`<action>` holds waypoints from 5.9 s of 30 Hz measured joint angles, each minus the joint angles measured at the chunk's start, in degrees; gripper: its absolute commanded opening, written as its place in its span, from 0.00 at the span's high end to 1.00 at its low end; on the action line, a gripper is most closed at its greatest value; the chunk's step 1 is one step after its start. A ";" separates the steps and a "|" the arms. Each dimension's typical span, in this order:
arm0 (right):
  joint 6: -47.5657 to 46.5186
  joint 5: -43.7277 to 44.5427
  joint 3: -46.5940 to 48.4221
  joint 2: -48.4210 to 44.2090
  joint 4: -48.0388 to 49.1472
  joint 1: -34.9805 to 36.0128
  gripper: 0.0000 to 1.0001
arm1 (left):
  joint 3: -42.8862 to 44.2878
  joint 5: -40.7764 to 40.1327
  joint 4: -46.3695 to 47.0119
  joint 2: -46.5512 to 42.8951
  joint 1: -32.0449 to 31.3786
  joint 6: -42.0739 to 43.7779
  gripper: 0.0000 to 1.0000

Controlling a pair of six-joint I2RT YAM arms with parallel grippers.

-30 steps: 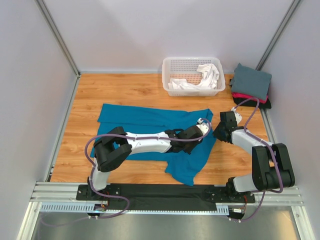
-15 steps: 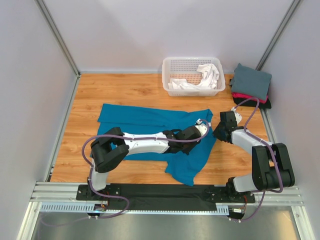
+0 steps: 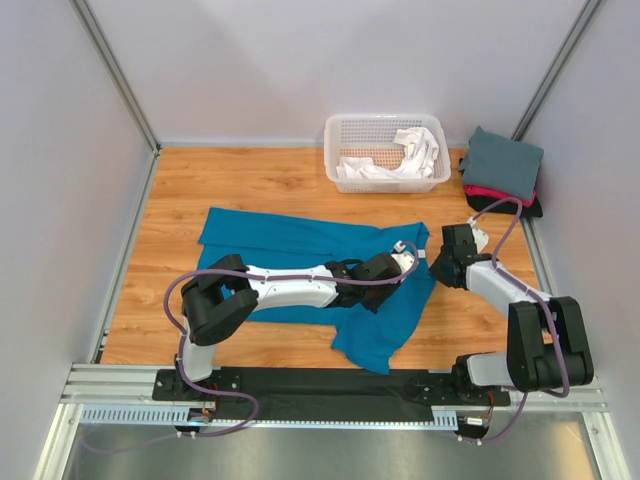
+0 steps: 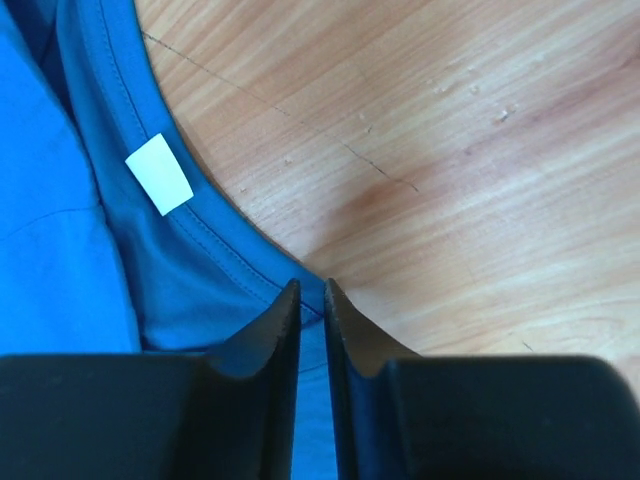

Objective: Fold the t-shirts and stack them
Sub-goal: Fold the tshirt

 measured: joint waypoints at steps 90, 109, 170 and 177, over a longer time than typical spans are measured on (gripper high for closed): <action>-7.19 -11.56 16.81 8.11 -3.15 4.07 0.66 | -20.94 -4.04 6.45 -16.22 19.96 -28.15 0.39; -6.29 -7.82 26.60 25.83 -0.44 4.07 0.99 | -15.72 0.28 6.56 -16.28 58.23 -21.75 1.00; 4.92 -11.61 -1.99 -41.72 -20.55 0.79 0.00 | -47.58 -2.91 -26.27 -79.89 67.87 -40.17 0.18; 5.77 -13.99 -7.08 -39.69 -18.53 0.76 0.00 | -51.65 -8.17 -27.56 -73.40 67.93 -43.60 0.22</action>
